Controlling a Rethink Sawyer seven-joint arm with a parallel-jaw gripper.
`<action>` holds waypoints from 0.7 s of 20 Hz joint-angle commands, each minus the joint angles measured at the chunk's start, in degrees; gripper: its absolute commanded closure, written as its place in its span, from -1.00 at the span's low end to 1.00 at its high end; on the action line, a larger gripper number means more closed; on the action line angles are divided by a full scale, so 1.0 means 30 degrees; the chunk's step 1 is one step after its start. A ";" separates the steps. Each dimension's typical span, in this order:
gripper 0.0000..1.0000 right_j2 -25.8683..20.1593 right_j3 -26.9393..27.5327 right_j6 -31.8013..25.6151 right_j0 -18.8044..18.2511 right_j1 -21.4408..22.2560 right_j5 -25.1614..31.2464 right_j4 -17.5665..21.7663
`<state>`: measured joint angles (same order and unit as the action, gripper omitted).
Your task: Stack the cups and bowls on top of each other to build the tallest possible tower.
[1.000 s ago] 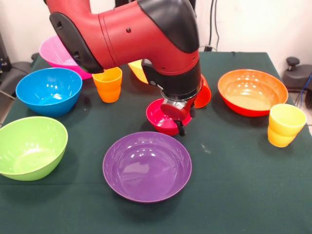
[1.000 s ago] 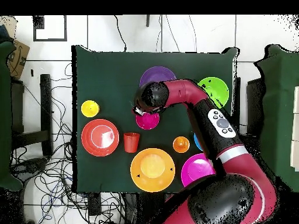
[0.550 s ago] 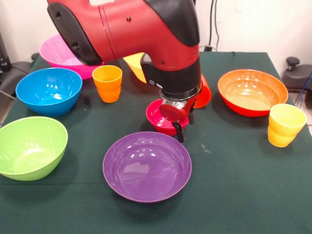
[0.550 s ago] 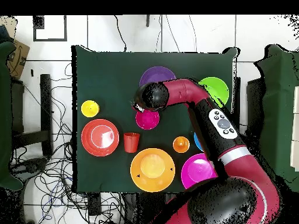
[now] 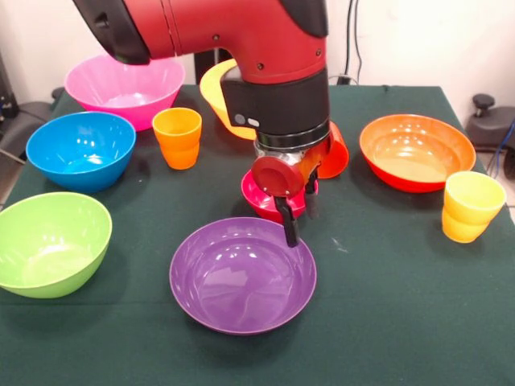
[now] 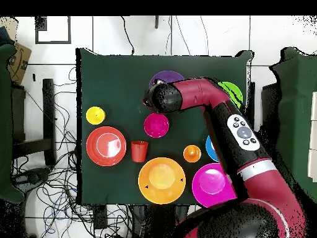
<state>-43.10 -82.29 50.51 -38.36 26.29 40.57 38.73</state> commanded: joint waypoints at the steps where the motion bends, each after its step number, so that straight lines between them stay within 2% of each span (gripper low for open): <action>1: -1.00 0.0828 -0.0573 -0.1020 0.0558 -0.0459 0.0277 0.1032; 10: -1.00 0.2554 0.0581 -0.0888 0.2007 -0.0824 0.3245 0.1340; 14: -1.00 0.3066 0.0774 -0.0360 0.2406 -0.1119 0.2653 0.1553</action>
<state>-39.51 -82.28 50.51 -34.26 26.33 42.99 39.08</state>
